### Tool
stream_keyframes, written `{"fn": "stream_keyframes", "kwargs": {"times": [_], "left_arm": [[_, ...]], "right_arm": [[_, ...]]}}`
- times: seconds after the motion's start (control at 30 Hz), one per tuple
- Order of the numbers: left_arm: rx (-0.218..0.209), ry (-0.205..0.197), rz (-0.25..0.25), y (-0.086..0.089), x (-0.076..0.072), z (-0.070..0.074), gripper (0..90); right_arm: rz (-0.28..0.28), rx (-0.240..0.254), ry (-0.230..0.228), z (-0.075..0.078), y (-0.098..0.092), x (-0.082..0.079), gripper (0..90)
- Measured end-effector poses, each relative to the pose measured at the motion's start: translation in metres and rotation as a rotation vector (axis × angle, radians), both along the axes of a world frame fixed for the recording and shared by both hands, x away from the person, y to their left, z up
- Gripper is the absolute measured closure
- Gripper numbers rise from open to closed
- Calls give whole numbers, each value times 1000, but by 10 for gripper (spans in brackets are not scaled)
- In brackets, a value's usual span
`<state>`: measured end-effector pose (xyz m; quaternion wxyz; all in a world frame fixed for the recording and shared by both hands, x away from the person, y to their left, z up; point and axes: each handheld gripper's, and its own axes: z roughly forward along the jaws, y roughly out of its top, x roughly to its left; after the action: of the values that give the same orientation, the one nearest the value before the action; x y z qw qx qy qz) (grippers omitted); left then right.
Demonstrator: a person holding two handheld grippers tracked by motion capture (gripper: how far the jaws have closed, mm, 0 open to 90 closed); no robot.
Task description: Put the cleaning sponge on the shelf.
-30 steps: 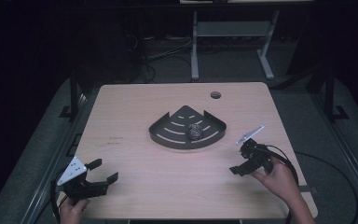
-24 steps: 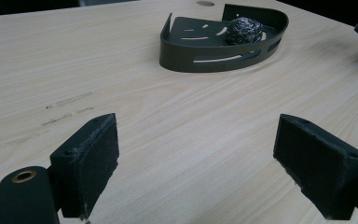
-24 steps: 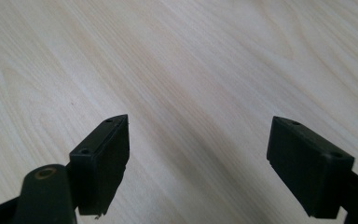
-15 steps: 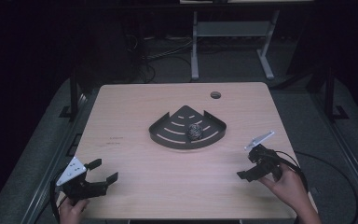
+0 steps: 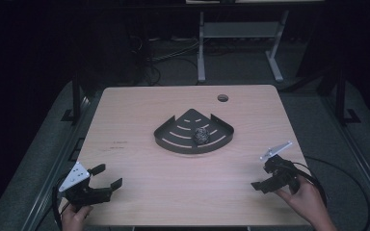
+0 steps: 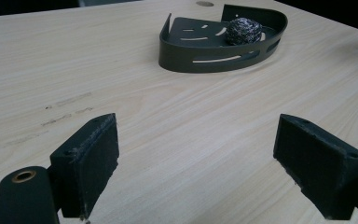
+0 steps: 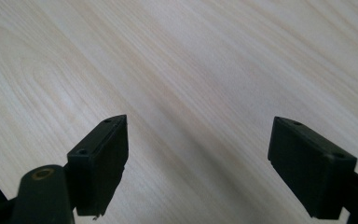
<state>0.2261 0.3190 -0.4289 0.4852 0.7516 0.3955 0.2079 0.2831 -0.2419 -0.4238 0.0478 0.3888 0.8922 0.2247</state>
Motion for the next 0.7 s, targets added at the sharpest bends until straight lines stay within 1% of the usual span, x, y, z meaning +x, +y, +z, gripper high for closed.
{"fn": "stream_keyframes", "kwargs": {"times": [0.03,0.13,0.37,0.53,0.7], "left_arm": [[-1,0,-1,0,0,0,133],[-1,2,2,0,0,0,133],[1,2,-3,-1,0,0,133],[2,0,-4,-1,0,0,133],[0,4,-3,-1,0,0,133]], "right_arm": [[-5,-2,7,-2,-1,-3,196],[-9,-5,7,-3,-3,-6,195],[-16,-9,1,-3,-7,-15,193],[-10,-13,-5,-3,-9,-19,191],[-18,-3,-7,-4,-11,-24,188]]}}
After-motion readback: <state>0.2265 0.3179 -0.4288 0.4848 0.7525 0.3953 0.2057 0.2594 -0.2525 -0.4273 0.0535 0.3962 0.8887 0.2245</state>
